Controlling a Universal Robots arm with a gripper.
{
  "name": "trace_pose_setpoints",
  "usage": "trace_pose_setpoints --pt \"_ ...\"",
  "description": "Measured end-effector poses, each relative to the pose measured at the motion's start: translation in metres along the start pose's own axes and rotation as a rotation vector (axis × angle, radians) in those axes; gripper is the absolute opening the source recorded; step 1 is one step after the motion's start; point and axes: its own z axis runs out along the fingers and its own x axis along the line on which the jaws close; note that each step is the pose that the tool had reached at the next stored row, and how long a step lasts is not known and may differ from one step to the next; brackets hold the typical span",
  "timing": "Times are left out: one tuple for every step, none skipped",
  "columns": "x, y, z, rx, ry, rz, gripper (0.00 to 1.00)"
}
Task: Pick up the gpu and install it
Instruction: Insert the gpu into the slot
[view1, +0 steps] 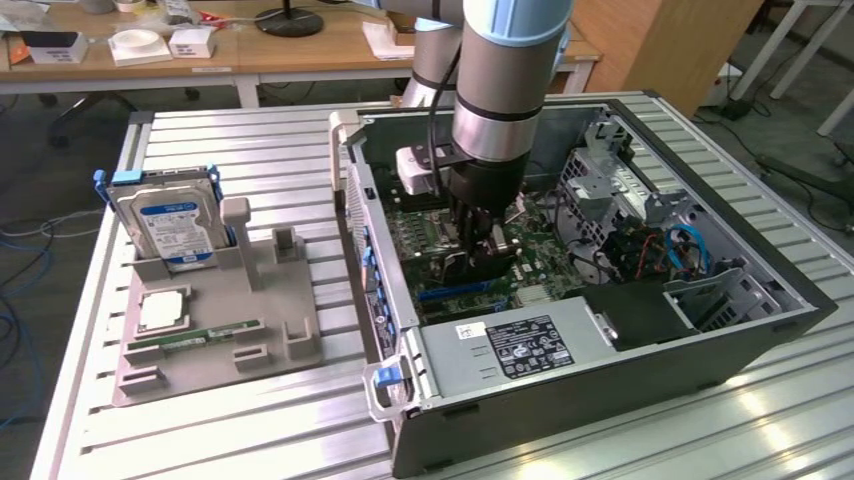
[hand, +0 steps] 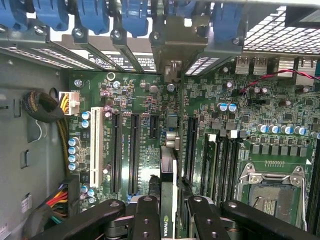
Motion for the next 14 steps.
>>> trace_pose_setpoints --pt "0.0000 0.0000 0.0001 0.0000 0.0001 0.000 0.26" --pt "-0.0001 0.0000 0.0004 0.0000 0.0000 0.000 0.26" --pt "-0.0001 0.0000 0.0009 0.0001 -0.0002 0.000 0.26" --pt "-0.0001 0.0001 0.0014 0.0000 -0.0001 0.000 0.26" --pt "-0.0001 0.0002 0.0018 0.0000 0.0000 0.000 0.26" --pt "-0.0001 0.0003 0.0020 -0.0001 0.0001 0.000 0.26" --pt "-0.0001 0.0004 0.0021 -0.0002 0.0003 0.000 0.26" --pt "-0.0001 0.0005 0.0022 0.0000 0.0001 0.000 0.26" --pt "-0.0001 0.0005 0.0023 0.0000 0.0000 0.000 0.26" --pt "-0.0001 0.0005 0.0023 0.0001 -0.0001 0.000 0.26" --pt "0.0000 0.0005 0.0023 0.0001 -0.0001 0.000 0.26" --pt "0.0000 0.0005 0.0023 0.0000 0.0000 0.000 0.26" --pt "0.0001 0.0005 0.0022 0.0000 0.0000 0.001 0.26" --pt "0.0001 0.0005 0.0023 0.0000 0.0000 0.001 0.26"
